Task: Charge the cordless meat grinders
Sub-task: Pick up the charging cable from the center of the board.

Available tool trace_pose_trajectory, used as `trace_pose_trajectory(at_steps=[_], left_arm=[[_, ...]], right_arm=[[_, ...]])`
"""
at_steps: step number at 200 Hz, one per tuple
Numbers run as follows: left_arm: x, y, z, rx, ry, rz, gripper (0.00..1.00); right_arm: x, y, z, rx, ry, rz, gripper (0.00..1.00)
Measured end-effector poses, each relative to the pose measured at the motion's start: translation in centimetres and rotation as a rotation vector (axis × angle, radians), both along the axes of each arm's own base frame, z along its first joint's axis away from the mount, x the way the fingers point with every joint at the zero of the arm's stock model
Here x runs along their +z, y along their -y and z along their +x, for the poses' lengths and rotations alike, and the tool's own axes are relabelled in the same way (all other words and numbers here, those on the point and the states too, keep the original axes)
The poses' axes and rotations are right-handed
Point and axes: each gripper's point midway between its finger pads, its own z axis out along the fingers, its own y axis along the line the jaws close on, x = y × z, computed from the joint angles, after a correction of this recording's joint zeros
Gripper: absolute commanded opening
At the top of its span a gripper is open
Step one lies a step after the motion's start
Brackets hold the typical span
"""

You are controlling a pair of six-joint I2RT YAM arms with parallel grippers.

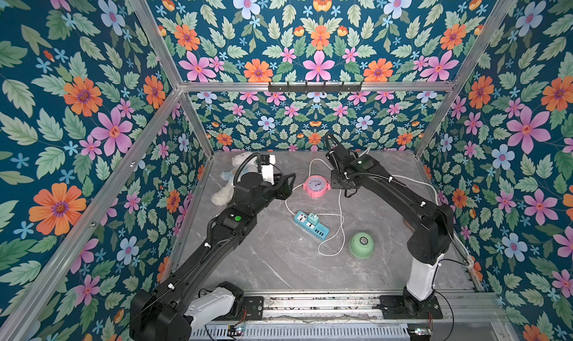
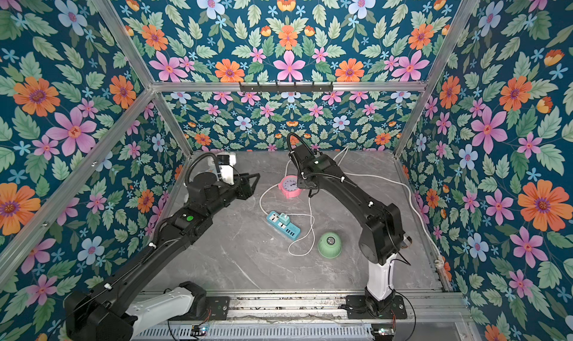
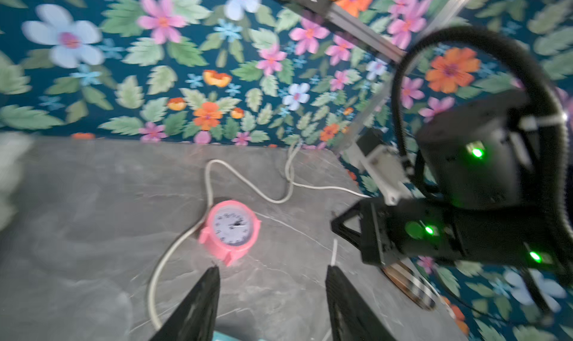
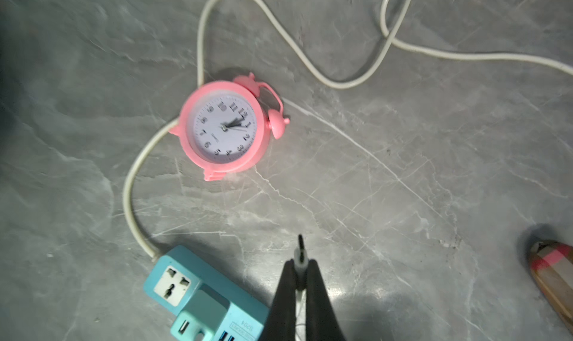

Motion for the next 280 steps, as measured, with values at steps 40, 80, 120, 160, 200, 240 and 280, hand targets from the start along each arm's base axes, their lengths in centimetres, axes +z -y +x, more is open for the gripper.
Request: trace_pose_trajectory(at_steps=[40,80,120,160,200,240,280], left_arm=[[-0.3,5.8,-2.8,-0.226,0.043,-0.024,0.6],[-1.9,9.2,-4.1,-0.396,0.055,-0.03,0.67],[-2.2,10.7,-4.2,-0.461,0.101,-0.004,0.63],[-2.0,11.5,-4.3,-0.504,0.138,-0.048,0.36],[-1.3,11.7,-4.5,-0.512,0.171,-0.085,0.08],[-1.2,12.2,-4.5,-0.521,0.181,-0.088,0.0],[-1.2,12.1,-4.7,-0.528,0.219,-0.05,0.0]], right_arm=[[5.8,-0.8,-2.3,0.049,0.13,0.203,0.0],[9.0,-2.0,-4.7,0.099,0.171,0.379,0.0],[11.1,-4.8,-6.8,0.205,0.178,0.491,0.0],[12.1,-5.9,-7.9,0.254,0.178,0.546,0.0],[12.0,-6.0,-8.4,0.252,0.165,0.564,0.0],[12.2,-5.9,-8.8,0.254,0.156,0.568,0.34],[15.1,-2.6,-8.1,0.251,0.122,0.61,0.68]])
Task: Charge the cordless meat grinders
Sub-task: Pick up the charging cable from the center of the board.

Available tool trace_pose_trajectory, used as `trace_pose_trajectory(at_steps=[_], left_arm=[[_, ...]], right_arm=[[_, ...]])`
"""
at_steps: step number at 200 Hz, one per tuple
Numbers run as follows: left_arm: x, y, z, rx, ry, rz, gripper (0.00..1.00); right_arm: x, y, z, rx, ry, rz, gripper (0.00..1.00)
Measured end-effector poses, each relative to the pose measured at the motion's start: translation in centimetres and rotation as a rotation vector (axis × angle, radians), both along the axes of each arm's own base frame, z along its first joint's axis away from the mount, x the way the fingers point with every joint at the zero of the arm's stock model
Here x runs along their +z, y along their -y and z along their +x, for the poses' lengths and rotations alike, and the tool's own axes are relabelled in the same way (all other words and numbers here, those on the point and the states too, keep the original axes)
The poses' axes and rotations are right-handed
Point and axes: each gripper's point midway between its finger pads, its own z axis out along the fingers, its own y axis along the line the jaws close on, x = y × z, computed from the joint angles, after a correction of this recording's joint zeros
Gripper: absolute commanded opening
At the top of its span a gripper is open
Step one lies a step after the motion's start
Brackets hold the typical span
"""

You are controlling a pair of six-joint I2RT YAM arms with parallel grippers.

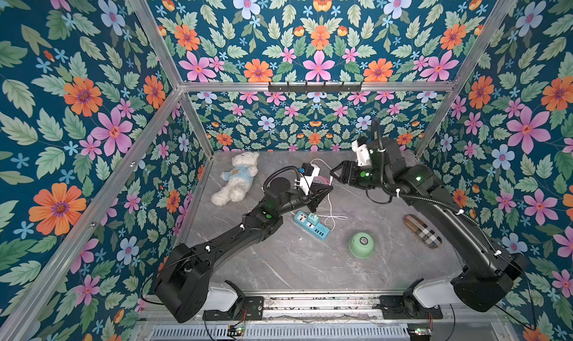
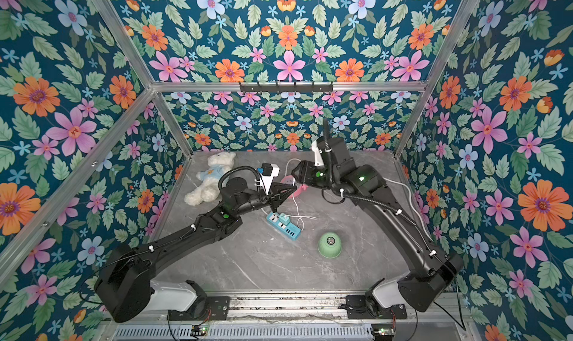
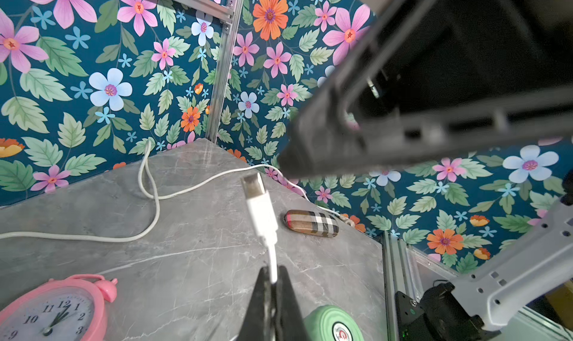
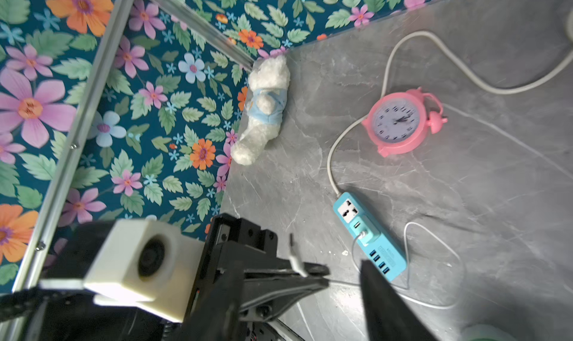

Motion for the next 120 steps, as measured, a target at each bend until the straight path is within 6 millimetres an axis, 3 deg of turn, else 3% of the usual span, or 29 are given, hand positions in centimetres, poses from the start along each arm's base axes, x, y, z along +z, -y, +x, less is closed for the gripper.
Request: trace_pose_trajectory(at_steps=[18,45,69,92,120], left_arm=[[-0.1,0.2,-0.9,-0.045,0.065,0.035,0.0],[-1.1,1.0,-3.2,-0.164,0.181,0.128,0.0],[-1.8,1.3,-4.0,-0.235,0.265,0.204,0.0],[-2.7,1.5,-4.5,-0.285,0.307,0.263,0.0],[-3.3,1.5,-5.0,-0.316,0.338,0.296,0.0]], right_arm=[[0.8,0.5,-0.4,0.064,-0.042,0.004,0.69],[0.1,0.4,-3.2,0.216,-0.147,-0.028,0.68],[0.0,0.3,-5.7,0.314,-0.211,-0.039,0.64],[-1.4,0.5,-7.2,0.357,-0.294,-0.069,0.55],[-3.7,0.3,-8.1,0.388,-0.389,-0.114,0.52]])
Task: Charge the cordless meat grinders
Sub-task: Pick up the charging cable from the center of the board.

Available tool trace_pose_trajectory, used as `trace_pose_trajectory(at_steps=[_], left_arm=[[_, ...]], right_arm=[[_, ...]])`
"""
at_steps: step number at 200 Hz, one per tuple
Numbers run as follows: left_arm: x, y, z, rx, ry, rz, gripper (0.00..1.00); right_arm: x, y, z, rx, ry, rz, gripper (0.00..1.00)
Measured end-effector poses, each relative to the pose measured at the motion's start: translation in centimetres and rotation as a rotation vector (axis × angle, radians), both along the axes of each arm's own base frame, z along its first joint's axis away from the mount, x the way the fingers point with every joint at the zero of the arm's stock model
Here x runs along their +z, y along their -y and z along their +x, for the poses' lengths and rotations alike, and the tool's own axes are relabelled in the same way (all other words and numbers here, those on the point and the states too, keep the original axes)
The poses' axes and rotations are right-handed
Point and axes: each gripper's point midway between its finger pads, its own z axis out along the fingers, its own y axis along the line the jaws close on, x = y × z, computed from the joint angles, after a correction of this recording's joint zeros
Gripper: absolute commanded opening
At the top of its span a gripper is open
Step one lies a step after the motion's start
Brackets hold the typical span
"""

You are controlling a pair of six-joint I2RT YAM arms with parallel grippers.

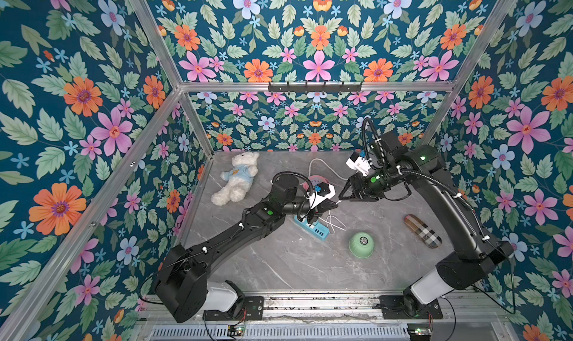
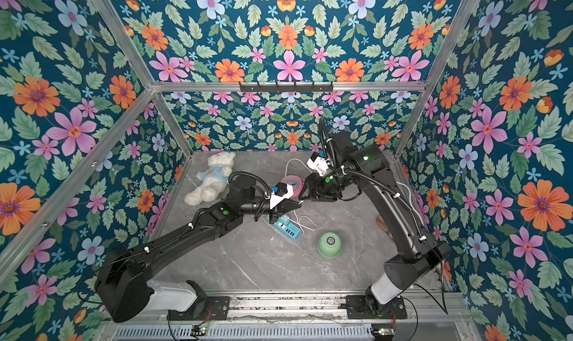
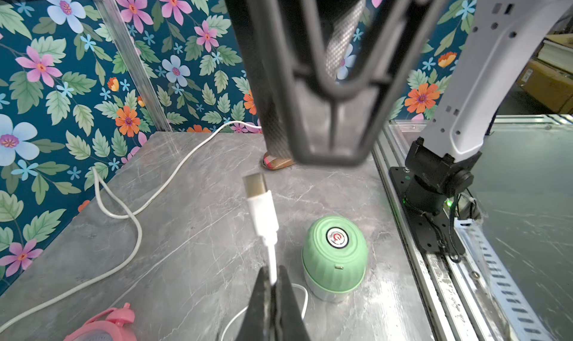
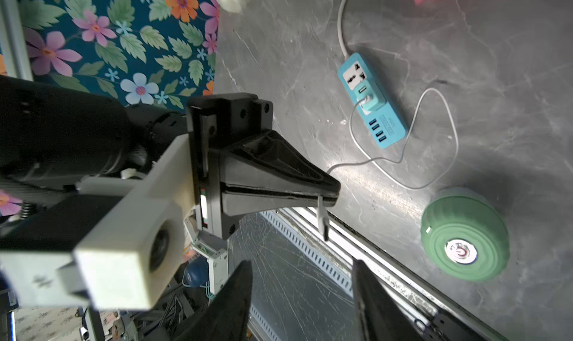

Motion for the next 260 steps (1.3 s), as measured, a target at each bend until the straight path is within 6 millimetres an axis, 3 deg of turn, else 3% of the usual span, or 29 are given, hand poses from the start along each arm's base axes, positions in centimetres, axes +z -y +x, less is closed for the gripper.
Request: trace_pose_trajectory(at_steps=[71,98,119,141,153,173,187,200,260], left_arm=[[-0.8,0.2,-0.9,-0.028,0.029,0.035,0.0],[-0.9,0.1,-1.2,-0.028,0.023,0.046,0.0],[-1.1,-0.1,-1.3,-0.026,0.02,0.052,0.0],[-1.4,-0.1,-1.4,-0.022,0.014,0.061,0.0],[-1.5,-0.1,-1.3,-0.015,0.013,0.065,0.2],[-1.1,-0.2,-1.3,0.001,0.003,0.047,0.43],[-0.8,-0.3,-1.3,0.011,-0.005,0.024,0.49],[-0.6,-0.4,-1.2,0.024,-0.01,0.0,0.48],[1.6,-0.9,-2.1,0.033,-0.049,-0.172,0.27]], right_arm=[[-2.1,-0.4,0.6,-0.015,-0.058,-0.044,0.29],[-3.1,-0.1,0.8,-0.037,-0.078,-0.075,0.17],[-3.1,-0.2,0.7,-0.037,-0.079,-0.068,0.0],[-3.3,-0.3,0.6,-0.035,-0.091,-0.057,0.0],[-3.3,-0.4,0.5,-0.032,-0.092,-0.045,0.0],[-3.1,-0.7,0.2,-0.031,-0.099,-0.017,0.0],[-2.9,-0.9,0.0,-0.026,-0.1,0.003,0.0],[-2.8,-1.0,-0.1,-0.021,-0.093,0.02,0.0],[-2.9,-1.6,-0.3,-0.044,-0.071,0.103,0.0]])
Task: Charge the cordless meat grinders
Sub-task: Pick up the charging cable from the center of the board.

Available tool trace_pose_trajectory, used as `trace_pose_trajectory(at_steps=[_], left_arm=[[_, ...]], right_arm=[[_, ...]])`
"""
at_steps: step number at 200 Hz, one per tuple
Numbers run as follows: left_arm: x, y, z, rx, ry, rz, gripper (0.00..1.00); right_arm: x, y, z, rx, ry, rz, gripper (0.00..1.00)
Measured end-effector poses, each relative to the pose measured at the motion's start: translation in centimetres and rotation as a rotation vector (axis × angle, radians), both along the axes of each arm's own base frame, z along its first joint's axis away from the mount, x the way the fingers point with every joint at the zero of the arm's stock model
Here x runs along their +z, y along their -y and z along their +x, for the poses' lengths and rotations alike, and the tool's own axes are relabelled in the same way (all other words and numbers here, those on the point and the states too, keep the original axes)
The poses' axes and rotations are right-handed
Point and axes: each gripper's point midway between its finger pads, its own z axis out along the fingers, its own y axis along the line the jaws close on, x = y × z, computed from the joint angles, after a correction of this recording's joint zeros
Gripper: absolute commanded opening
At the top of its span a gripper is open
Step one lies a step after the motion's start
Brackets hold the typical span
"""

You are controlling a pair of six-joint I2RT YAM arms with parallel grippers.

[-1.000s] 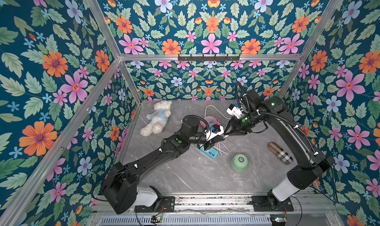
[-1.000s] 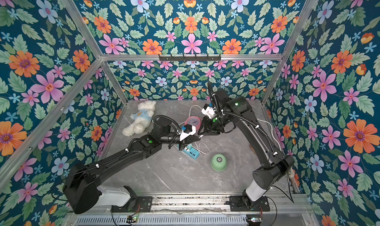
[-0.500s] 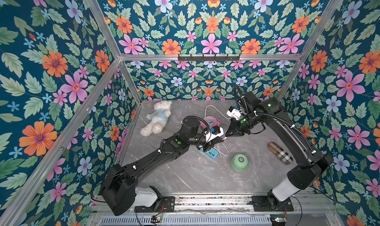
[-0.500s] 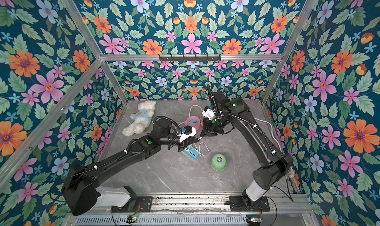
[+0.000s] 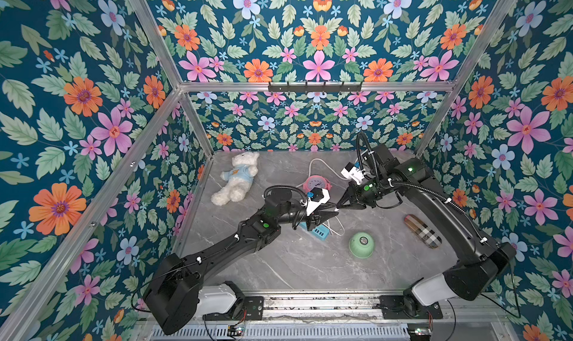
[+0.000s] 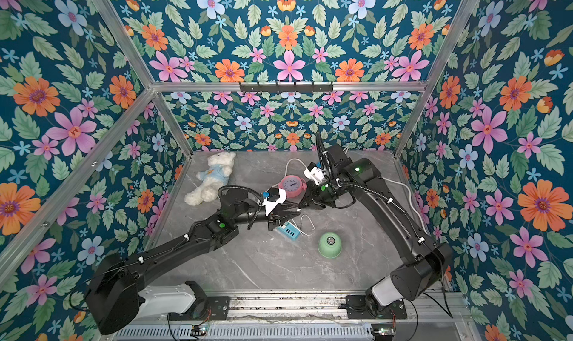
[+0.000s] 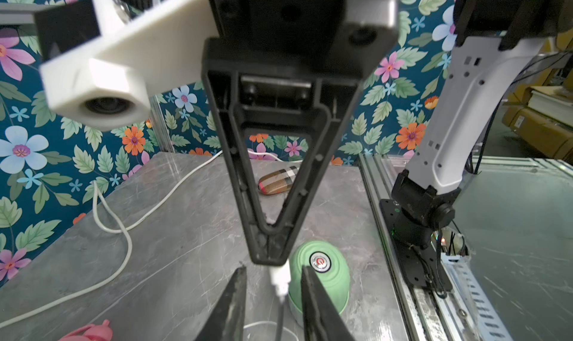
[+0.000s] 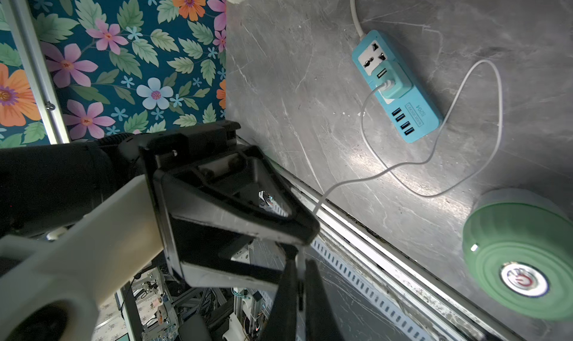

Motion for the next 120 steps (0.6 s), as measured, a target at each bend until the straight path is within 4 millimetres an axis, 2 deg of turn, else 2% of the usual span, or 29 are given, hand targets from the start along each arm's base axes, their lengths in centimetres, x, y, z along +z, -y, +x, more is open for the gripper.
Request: trace_pose_trajectory(at_steps=[38,54,66,85,103,120], left_arm=[[0.75,-0.24,-0.17,0.005,-0.036,-0.061,0.21],[0.76,-0.29,-0.09,0.012,-0.043,-0.066,0.13],[0.7,-0.34,0.01,0.019,-0.057,-0.07,0.11],[0.77,-0.38,0.08,0.024,-0.076,-0.076,0.12],[0.77,-0.43,0.27,0.034,-0.079,-0.078,0.18],[0.76,-0.44,0.38,0.041,-0.083,-0.078,0.16]], right_arm=[[0.45,-0.33,0.17,-0.029,0.022,0.053,0.0],[0.39,-0.48,0.21,-0.039,0.02,0.074,0.0],[0.38,-0.59,0.24,-0.046,0.019,0.087,0.0],[0.42,-0.66,0.29,-0.059,0.015,0.103,0.0],[0.45,-0.78,0.5,-0.066,0.021,0.116,0.0],[0.47,-0.92,0.6,-0.073,0.02,0.129,0.0]])
